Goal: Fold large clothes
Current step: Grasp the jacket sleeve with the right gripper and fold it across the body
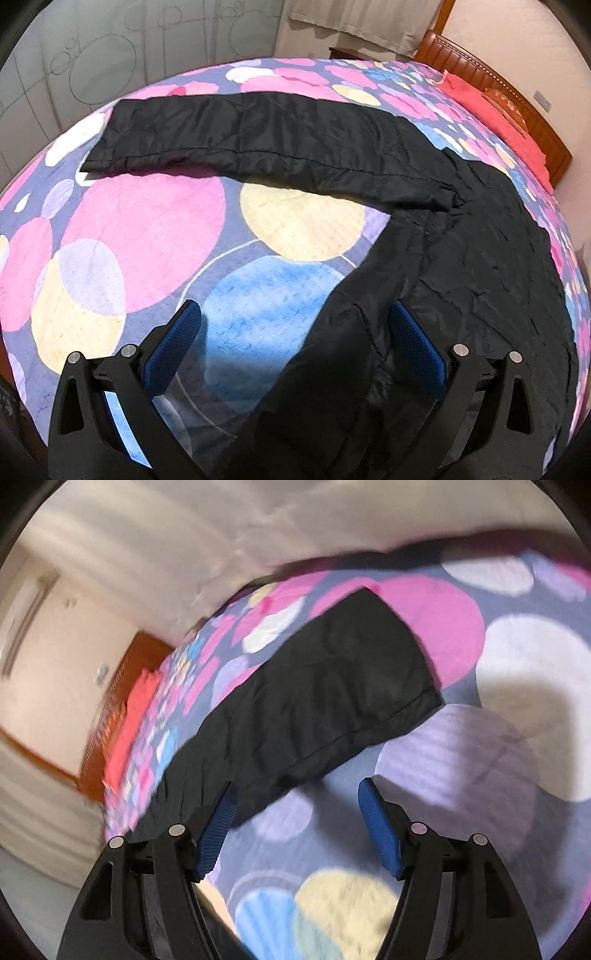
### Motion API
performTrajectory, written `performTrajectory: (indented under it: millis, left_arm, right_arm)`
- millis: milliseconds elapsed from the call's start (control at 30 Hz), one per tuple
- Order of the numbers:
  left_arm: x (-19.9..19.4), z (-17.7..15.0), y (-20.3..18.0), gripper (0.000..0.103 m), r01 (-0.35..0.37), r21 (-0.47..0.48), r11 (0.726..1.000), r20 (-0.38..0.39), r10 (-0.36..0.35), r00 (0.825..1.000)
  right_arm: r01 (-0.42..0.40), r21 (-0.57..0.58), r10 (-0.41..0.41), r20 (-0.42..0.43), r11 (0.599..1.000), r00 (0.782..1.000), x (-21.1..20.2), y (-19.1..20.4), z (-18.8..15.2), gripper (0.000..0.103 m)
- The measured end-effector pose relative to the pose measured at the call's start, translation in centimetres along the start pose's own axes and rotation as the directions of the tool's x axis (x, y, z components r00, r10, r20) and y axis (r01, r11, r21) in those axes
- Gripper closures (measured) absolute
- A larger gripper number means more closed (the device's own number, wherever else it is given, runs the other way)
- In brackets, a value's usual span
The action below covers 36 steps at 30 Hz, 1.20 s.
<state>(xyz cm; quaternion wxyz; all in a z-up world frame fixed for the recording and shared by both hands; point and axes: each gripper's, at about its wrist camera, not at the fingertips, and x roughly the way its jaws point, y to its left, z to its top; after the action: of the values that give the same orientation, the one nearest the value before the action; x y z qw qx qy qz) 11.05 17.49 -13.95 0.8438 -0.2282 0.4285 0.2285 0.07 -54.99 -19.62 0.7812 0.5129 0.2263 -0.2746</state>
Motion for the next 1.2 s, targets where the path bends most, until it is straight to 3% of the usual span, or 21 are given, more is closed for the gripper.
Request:
performTrajectory:
  millis: [267, 433, 600, 733, 933, 1200]
  left_arm:
    - [0.3, -0.8, -0.2, 0.002, -0.059, 0.007, 0.998, 0.028, 0.059, 0.998]
    - [1.7, -1.4, 0.3, 0.002, -0.081, 0.010, 0.997, -0.005, 0.081, 0.997]
    - [1.9, -1.6, 0.0, 0.002, -0.102, 0.031, 0.994, 0.001, 0.102, 0.995]
    - [2.0, -1.6, 0.0, 0.002, -0.096, 0.028, 0.995, 0.002, 0.096, 0.995]
    - [1.5, -1.6, 0.7, 0.002, -0.064, 0.018, 0.998, 0.009, 0.063, 0.998]
    - [2.1, -2.0, 0.5, 0.002, -0.065, 0.046, 0.997, 0.025, 0.064, 0.998]
  right_arm:
    - [-0.077, 0.041, 0.070, 0.144, 0.996, 0.987, 0.8, -0.8, 1.6, 0.036]
    - [-0.046, 0.067, 0.035, 0.162, 0.997, 0.986, 1.4, -1.9, 2.3, 0.078]
    - [-0.026, -0.007, 0.027, 0.179, 1.000, 0.983, 0.4, -0.2, 2.3, 0.087]
    - [-0.039, -0.148, 0.070, 0.214, 0.988, 0.974, -1.7, 4.1, 1.5, 0.088]
    - [-0.090, -0.395, 0.174, 0.182, 0.914, 0.968, -3.1, 13.3, -1.9, 0.088]
    - [-0.218, -0.613, 0.276, 0.001, 0.759, 0.961, -0.4, 25.2, -10.0, 0.088]
